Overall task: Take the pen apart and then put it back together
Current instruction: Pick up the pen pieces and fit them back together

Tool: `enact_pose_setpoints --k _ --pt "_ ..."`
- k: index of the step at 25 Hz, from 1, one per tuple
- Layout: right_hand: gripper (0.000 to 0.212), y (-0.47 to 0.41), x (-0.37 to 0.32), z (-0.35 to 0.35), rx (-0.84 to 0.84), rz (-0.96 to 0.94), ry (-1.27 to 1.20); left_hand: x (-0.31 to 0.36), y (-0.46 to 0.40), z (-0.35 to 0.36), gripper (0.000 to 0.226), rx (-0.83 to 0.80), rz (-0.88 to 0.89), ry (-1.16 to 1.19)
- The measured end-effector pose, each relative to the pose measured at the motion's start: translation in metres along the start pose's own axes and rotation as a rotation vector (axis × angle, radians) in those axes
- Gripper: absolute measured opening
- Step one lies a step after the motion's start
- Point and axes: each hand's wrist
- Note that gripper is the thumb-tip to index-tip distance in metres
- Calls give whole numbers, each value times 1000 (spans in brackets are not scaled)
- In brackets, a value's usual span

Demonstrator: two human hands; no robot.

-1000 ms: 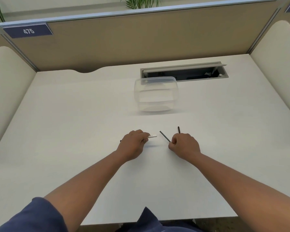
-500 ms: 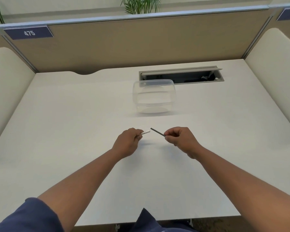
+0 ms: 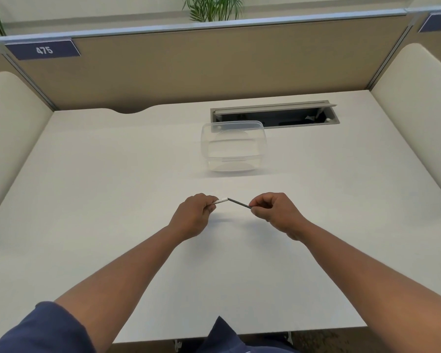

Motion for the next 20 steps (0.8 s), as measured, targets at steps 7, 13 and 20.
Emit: enact_pose_setpoints --k 7,13,20 --pt "16 -2 -17 -11 -20 -81 267 2 6 3 25 -11 65 -107" --pt "12 -6 -28 -7 -28 -125 261 11 6 5 20 -20 66 -65" --pt "13 -3 -32 7 1 -177 -17 21 7 7 22 -10 80 16"
Point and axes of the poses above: each hand's wrist, its own y-axis away from the middle knuckle, its own z-axis out of the palm, x = y × z, and after that the axes turned 7 degrees about -x, right-handed
